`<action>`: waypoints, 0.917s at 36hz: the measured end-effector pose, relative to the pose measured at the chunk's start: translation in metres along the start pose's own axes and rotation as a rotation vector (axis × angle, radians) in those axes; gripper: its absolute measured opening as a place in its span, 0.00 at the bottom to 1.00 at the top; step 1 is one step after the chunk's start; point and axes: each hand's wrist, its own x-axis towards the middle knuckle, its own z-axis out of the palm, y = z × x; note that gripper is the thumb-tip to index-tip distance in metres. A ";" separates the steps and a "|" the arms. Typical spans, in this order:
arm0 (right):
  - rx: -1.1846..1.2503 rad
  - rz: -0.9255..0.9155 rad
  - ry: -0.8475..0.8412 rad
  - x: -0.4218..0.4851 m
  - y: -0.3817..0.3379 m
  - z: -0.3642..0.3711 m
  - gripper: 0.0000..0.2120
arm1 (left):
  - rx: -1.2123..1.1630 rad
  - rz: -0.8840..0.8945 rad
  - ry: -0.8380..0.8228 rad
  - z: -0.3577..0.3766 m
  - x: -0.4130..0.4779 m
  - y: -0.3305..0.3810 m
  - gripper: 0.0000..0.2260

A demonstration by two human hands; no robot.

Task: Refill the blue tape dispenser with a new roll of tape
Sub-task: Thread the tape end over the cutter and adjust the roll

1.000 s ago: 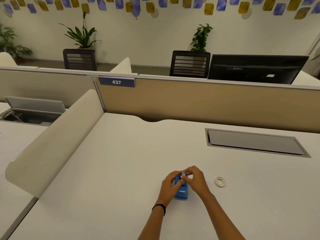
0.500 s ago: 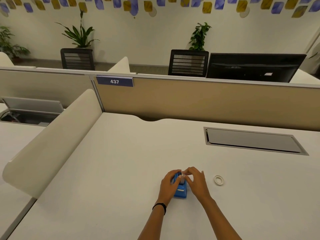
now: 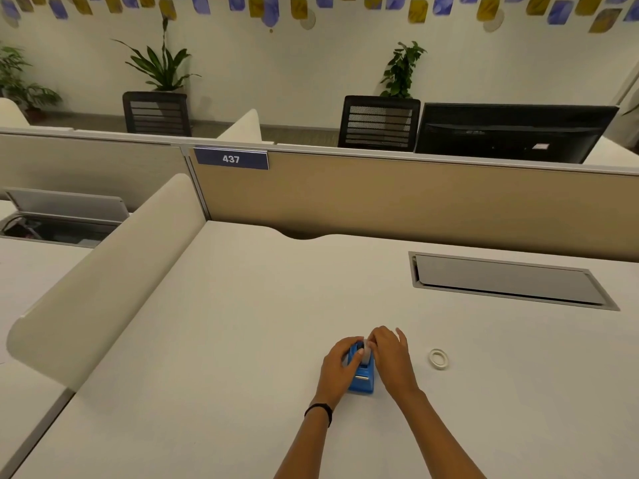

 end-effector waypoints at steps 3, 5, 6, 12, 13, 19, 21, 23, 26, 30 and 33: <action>-0.058 -0.009 -0.033 0.003 0.001 0.001 0.08 | -0.001 -0.001 0.001 0.000 0.000 0.000 0.10; -0.072 -0.015 -0.066 0.006 0.001 0.000 0.07 | -0.001 -0.004 0.004 0.001 0.000 0.000 0.11; -0.059 -0.014 -0.078 0.007 0.001 0.000 0.07 | 0.005 -0.003 0.006 0.000 -0.001 0.000 0.11; 0.119 0.002 -0.048 0.007 0.002 -0.002 0.08 | 0.020 0.011 0.000 0.000 -0.001 -0.001 0.11; 0.128 -0.009 -0.048 0.005 0.003 -0.001 0.07 | 0.019 0.012 -0.005 0.000 -0.001 -0.002 0.12; 0.135 -0.026 -0.010 0.001 0.009 0.002 0.05 | 0.017 0.012 -0.028 -0.001 -0.001 -0.004 0.15; 0.112 -0.026 0.007 0.003 0.008 0.003 0.07 | 0.018 0.006 -0.030 -0.001 0.000 -0.004 0.15; 0.062 -0.035 0.017 0.004 0.006 0.002 0.08 | 0.017 0.001 -0.032 0.000 0.000 -0.004 0.15; -0.088 -0.118 -0.033 0.006 0.005 0.000 0.07 | 0.013 -0.006 -0.030 0.000 0.000 -0.004 0.15; -0.301 -0.207 -0.067 0.006 0.006 0.002 0.08 | 0.008 -0.017 -0.028 0.001 0.001 -0.005 0.15; -0.357 -0.189 -0.075 0.007 0.006 0.004 0.09 | 0.010 -0.024 -0.027 0.001 0.001 -0.004 0.15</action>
